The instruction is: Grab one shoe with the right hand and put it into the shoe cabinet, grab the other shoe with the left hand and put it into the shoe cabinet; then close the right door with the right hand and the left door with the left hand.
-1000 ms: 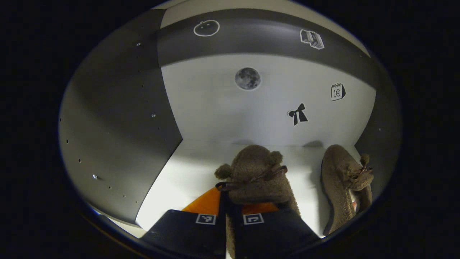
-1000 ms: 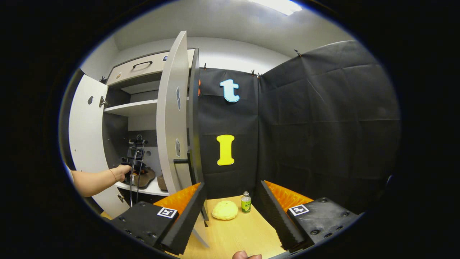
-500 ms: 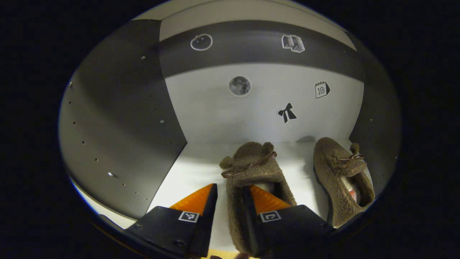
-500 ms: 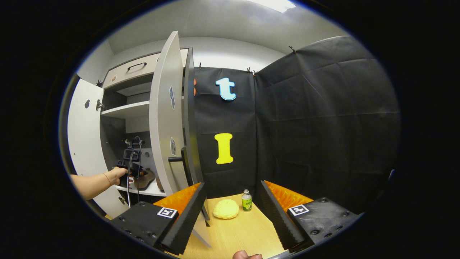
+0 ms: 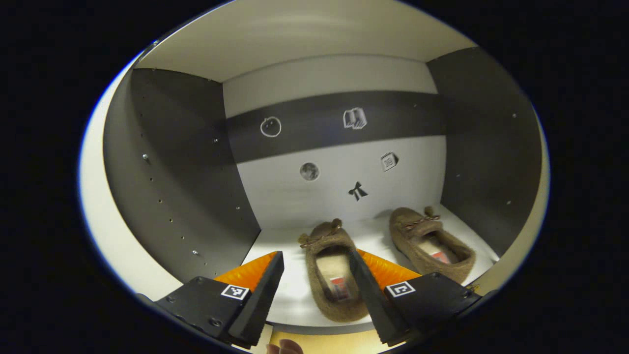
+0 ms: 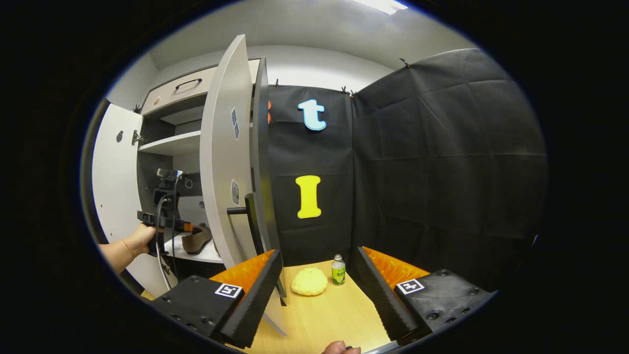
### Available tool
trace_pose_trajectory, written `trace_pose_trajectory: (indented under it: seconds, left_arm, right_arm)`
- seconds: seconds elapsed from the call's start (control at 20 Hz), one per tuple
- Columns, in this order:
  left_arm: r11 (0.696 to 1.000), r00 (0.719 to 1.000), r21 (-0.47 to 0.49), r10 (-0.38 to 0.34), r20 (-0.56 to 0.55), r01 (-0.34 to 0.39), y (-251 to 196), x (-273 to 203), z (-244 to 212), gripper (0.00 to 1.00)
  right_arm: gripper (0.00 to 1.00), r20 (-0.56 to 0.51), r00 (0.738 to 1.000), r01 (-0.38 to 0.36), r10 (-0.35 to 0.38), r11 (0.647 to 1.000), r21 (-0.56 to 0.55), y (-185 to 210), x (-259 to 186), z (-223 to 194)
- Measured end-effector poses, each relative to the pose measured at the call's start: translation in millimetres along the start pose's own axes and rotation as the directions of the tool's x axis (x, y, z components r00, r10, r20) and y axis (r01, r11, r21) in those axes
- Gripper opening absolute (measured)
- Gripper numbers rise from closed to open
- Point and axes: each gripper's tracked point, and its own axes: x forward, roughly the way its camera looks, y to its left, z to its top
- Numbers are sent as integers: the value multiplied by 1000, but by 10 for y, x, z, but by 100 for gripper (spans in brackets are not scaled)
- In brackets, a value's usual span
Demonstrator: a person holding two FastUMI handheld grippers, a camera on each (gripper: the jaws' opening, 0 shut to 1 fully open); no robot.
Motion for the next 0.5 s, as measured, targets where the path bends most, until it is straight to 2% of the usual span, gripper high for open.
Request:
trace_pose_trajectory:
  seconds: [0.1, 0.2, 0.4, 0.45, 0.5]
  left_arm:
    - [1000, 998, -13, -26, 65, 27, -33, -291, 141, 90]
    - [1000, 992, -9, -16, 123, 18, -8, -592, 192, 96]
    - [998, 980, -61, -14, 201, 27, -11, -1270, 119, 96]
    - [997, 976, -72, -24, 216, 41, -28, -1441, 79, 93]
    - [996, 975, -80, -30, 221, 49, -39, -1603, 24, 100]
  right_arm:
    - [98, -13, 1000, 3, -3, 1000, 11, -38, 64, -25]
    - [98, -12, 1000, 4, -4, 1000, 25, -49, 134, -6]
    - [98, 4, 1000, -7, 7, 1000, 31, -19, 289, 50]
    - [98, 5, 1000, -12, 12, 999, 33, 0, 328, 52]
    - [98, 7, 1000, -21, 20, 999, 36, 37, 373, 59]
